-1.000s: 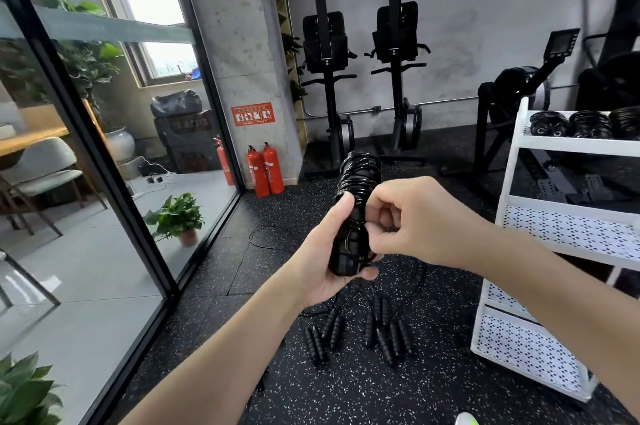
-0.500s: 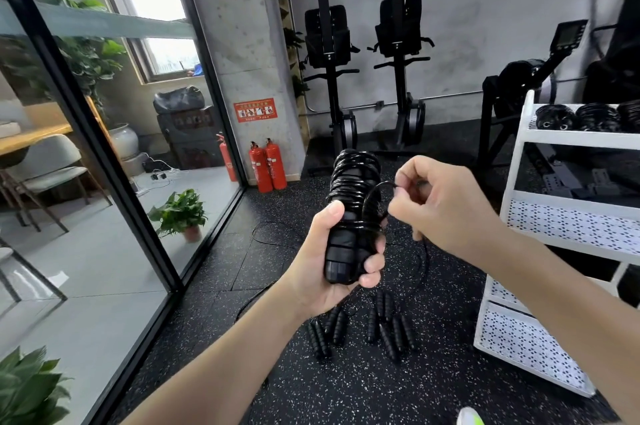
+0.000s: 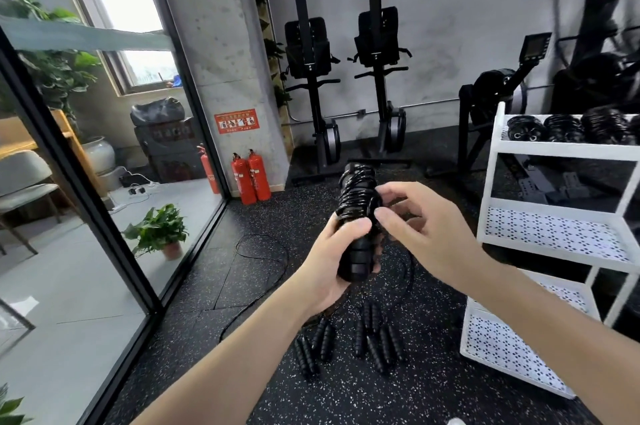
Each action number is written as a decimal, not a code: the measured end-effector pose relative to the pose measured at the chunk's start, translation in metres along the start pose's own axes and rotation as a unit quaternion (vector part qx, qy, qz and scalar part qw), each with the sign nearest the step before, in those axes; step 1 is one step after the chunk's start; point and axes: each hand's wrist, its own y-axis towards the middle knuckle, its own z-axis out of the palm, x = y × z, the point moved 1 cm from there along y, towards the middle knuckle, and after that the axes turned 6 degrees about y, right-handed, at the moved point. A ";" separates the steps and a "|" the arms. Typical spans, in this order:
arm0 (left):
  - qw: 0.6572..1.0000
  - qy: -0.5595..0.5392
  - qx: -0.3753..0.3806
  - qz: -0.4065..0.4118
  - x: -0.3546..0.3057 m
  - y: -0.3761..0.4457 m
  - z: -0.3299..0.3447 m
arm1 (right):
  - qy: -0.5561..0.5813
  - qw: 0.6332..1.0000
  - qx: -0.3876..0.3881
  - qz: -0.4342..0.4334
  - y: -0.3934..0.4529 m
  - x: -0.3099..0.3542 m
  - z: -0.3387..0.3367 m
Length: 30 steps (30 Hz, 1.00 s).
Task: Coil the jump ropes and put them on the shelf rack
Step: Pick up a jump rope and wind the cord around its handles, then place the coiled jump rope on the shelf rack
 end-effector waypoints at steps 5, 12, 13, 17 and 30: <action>0.988 0.156 -0.010 0.018 0.003 0.040 0.037 | 0.088 0.990 -0.045 0.104 0.001 -0.019 -0.031; 0.936 0.329 0.054 0.110 -0.009 0.116 0.126 | 0.068 0.977 -0.140 0.144 0.037 -0.055 -0.119; 0.932 0.336 0.064 0.121 -0.012 0.126 0.138 | 0.067 0.975 -0.151 0.149 0.042 -0.060 -0.134; 0.917 0.372 0.064 0.131 -0.014 0.171 0.176 | 0.070 0.959 -0.199 0.191 0.060 -0.084 -0.187; 0.818 0.547 0.156 0.086 0.138 0.278 0.246 | -0.046 0.899 -0.247 0.360 -0.005 -0.249 -0.281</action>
